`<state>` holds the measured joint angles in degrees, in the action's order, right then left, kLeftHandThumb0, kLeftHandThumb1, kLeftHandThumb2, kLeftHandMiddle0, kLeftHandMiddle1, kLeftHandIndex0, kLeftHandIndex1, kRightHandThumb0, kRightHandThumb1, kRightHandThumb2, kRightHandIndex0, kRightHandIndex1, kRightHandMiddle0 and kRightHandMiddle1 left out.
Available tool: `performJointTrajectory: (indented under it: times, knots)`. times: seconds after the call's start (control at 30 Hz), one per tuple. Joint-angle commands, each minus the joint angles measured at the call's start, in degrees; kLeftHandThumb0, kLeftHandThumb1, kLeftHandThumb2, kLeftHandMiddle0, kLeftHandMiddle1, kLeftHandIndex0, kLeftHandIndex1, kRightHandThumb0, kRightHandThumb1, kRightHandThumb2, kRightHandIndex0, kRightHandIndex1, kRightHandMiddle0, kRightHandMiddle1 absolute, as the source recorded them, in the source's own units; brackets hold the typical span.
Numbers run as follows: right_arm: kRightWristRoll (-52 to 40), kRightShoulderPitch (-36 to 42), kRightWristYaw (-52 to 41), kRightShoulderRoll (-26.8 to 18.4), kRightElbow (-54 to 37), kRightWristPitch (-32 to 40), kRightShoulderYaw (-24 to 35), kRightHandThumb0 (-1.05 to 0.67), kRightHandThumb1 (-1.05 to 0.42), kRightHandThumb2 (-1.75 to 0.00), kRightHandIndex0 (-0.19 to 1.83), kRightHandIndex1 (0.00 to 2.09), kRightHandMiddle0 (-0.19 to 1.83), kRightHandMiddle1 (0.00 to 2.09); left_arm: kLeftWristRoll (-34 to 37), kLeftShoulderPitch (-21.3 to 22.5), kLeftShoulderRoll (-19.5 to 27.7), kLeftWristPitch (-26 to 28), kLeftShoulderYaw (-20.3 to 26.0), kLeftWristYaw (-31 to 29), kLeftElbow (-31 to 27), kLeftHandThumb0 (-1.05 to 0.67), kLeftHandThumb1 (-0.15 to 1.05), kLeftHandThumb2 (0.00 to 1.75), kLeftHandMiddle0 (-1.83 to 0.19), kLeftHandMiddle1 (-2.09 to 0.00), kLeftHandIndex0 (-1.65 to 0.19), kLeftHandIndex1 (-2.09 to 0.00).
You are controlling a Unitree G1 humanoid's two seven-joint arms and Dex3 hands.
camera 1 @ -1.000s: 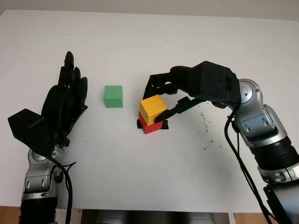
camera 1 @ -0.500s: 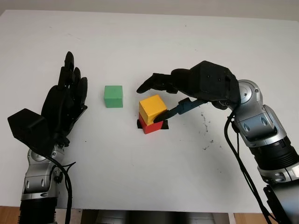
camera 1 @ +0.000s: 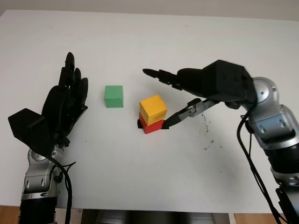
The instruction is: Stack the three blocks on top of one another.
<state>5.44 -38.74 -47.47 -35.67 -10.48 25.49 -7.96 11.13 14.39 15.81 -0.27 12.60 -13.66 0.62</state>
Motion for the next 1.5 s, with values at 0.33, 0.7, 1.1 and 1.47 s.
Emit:
performJointTrajectory:
  times: [0.33, 0.7, 1.1, 1.47]
  knots:
    - [-4.0, 15.6, 21.1, 9.6, -7.4, 0.8, 10.3, -0.9, -1.05, -0.83, -0.19, 0.0, -0.19, 0.0, 0.9, 1.7, 1.3, 0.4, 0.5, -2.0, 1.6, -0.79, 1.05, 0.53, 0.19, 0.0, 0.19, 0.0]
    - [-4.8, 25.0, 31.7, 16.5, -5.1, -1.5, 11.8, -0.83, -1.05, -0.84, -0.19, 0.0, -0.19, 0.0, 1.4, 3.3, 2.6, -0.6, 0.6, -3.4, 4.1, -0.79, 1.05, 0.53, 0.19, 0.0, 0.19, 0.0]
    - [-16.7, 26.0, 37.0, 24.4, -6.5, 4.9, 18.2, -0.83, -1.05, -0.87, -0.19, 0.0, -0.19, 0.0, -4.9, 5.2, 4.0, -3.8, -1.3, -0.6, 7.3, -0.78, 1.05, 0.37, 0.13, -0.07, 0.14, -0.04]
    - [-16.3, 27.2, 40.5, 25.2, -7.4, 2.8, 17.1, -0.84, -1.05, -0.84, -0.19, 0.0, -0.19, 0.0, -22.2, 15.0, 13.3, -14.1, -7.3, 2.2, 16.0, -0.7, 1.02, 0.07, -0.14, -0.07, -0.21, -0.12]
